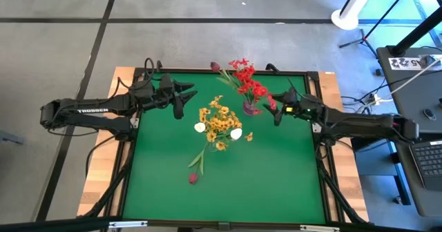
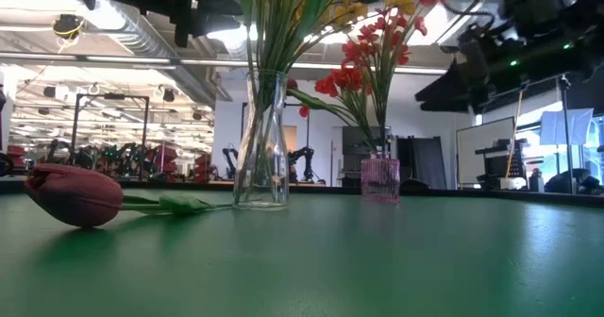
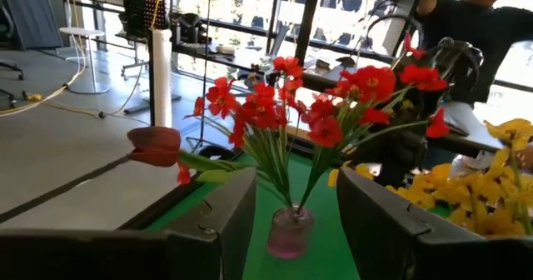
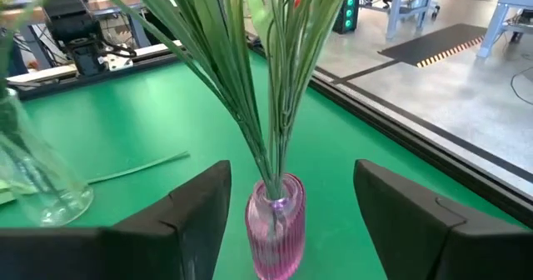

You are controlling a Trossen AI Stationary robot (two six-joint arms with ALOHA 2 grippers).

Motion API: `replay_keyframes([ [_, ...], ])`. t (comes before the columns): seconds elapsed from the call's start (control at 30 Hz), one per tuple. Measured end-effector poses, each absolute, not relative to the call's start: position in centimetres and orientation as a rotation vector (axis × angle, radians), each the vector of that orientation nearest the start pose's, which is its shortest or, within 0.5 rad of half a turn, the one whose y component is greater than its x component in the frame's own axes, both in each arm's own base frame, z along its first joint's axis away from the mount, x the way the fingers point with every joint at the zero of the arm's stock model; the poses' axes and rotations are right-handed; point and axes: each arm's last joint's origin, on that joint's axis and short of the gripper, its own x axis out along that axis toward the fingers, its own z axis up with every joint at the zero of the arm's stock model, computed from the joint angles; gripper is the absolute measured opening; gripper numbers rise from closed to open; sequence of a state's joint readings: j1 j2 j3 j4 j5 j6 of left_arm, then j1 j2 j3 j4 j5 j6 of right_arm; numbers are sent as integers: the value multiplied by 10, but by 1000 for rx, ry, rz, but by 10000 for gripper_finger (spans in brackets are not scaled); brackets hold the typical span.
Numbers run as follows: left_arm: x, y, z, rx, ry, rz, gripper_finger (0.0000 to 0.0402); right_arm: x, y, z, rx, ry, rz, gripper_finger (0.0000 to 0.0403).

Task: Sort flowers into vase by color
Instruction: Put the red tulip into the violet vase

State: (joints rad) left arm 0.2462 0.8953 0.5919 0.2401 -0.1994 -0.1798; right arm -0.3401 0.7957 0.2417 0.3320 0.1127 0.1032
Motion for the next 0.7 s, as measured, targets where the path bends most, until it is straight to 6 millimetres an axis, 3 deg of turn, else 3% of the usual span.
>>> replay_keyframes([
  [0.33, 158, 47, 289, -200, 127, 529, 163, 109, -42, 218, 123, 69, -438, 253],
  [0.53, 142, 29, 264, -404, 419, 398, 163, 89, -31, 233, 116, -95, -313, 253],
  [0.7, 153, 5, 241, -581, 646, 336, 163, 84, -29, 235, 106, -133, -314, 253],
])
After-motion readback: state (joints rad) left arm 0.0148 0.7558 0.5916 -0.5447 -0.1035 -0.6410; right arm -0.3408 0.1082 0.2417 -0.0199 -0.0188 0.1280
